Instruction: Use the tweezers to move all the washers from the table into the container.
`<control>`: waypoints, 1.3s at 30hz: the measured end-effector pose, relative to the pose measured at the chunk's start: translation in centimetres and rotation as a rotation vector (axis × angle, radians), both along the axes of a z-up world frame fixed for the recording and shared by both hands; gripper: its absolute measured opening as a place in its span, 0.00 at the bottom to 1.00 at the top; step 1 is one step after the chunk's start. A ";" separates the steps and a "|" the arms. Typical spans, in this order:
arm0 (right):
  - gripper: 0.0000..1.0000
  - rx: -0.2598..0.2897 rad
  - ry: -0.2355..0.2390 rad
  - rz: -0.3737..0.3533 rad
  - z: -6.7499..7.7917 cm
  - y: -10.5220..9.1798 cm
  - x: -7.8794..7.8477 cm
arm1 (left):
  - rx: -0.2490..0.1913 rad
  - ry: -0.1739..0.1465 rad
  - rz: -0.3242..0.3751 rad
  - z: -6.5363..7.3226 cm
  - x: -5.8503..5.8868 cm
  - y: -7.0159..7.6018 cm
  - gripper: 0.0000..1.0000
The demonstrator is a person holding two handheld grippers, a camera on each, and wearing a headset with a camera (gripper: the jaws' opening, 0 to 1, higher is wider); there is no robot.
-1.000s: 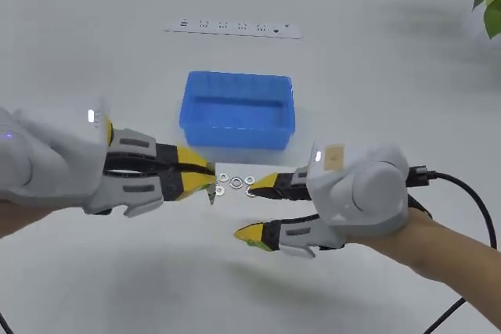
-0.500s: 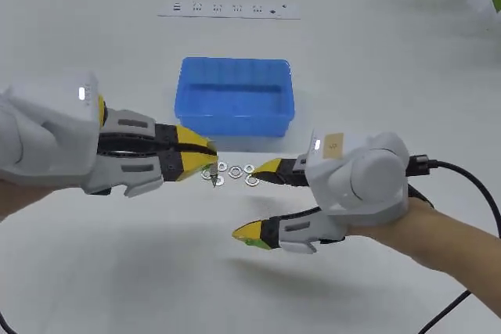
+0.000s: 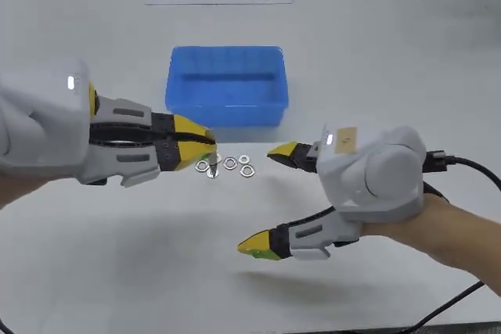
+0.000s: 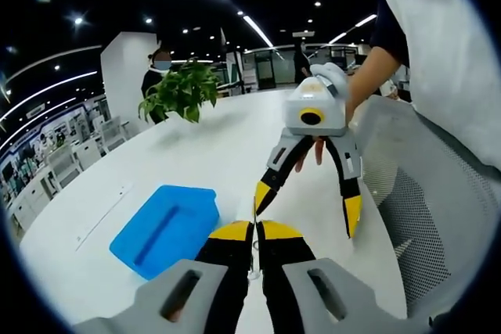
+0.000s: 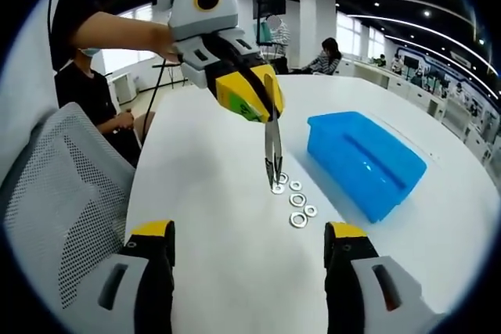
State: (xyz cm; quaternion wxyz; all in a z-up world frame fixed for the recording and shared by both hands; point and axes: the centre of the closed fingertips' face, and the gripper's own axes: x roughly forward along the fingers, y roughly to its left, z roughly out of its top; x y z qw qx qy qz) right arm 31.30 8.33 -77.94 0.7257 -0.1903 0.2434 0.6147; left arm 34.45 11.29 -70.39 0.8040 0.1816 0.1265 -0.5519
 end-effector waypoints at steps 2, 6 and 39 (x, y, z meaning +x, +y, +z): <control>0.84 -0.003 0.005 0.000 0.0 -0.1 -0.1 | 0.008 0.005 -0.012 0.0 0.2 0.0 0.06; 0.84 -0.009 0.017 -0.006 -0.2 -0.4 -0.1 | 0.010 0.014 -0.028 0.0 0.3 -0.1 0.06; 0.74 0.009 0.052 0.030 -0.1 1.3 0.4 | 0.056 0.055 -0.076 -0.8 -0.5 0.5 0.06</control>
